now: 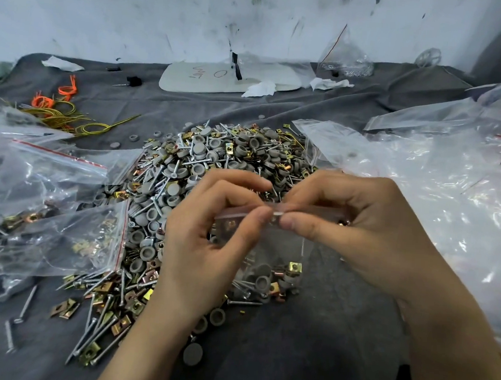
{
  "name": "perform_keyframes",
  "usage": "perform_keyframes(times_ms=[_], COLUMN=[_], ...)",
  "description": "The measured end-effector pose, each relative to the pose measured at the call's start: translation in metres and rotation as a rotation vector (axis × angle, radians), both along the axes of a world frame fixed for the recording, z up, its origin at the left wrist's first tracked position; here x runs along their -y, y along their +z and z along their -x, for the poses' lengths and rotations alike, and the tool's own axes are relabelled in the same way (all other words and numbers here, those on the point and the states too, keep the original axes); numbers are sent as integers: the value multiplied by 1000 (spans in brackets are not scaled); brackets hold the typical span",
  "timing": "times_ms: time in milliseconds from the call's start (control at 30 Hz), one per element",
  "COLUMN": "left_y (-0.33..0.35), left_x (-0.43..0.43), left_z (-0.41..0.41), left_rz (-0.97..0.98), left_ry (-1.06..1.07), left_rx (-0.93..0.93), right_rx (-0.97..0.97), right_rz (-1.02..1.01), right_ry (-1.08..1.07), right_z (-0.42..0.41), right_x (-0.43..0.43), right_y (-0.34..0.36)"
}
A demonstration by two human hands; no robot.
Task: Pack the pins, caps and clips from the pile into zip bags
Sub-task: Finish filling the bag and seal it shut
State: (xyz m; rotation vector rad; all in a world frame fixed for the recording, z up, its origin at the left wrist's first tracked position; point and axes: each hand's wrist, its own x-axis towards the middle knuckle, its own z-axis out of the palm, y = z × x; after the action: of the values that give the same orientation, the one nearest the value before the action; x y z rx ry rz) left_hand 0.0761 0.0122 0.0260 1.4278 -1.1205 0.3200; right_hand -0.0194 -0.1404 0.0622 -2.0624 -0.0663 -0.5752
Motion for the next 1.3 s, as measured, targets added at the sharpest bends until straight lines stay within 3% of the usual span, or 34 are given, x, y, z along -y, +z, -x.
perform_keyframes(times_ms=[67,200,300,400,467,533,667,767,933,1300], left_y=[-1,-2,0,-2,-4,-8,-11,-14,-13,-5], left_x=[-1,-2,0,-2,1,7,17,19,15,12], left_z=[-1,-5,-9,-10,-7,-4,3,2,-2,-2], left_rz=[32,160,164,-92,-276,-311,-247,-217,-162,-134], left_ry=[-1,-77,-247,-327,-323,-354,-332,-271,-259,-343], left_rx=[-76,-337,-580,-750,-807,-892,-1000,-981,-1033,-1090], right_rx=[-150,-430,-410,-319,-263,-218,-234,-276,-347,-218], right_rz=[-86,-59,-407,-802,-933,-982,-990,-848,-636,-702], right_ry=[41,155,153,85,52,20,10,61,-64,-144], right_z=[-1,-7,-12,-14,-14,-14,-14,-12,-12,-21], right_x=[6,13,11,13,17,19,17,18,19,11], right_y=[-4,-16,-25,-24,-24,-23,-28,-31,-34,-37])
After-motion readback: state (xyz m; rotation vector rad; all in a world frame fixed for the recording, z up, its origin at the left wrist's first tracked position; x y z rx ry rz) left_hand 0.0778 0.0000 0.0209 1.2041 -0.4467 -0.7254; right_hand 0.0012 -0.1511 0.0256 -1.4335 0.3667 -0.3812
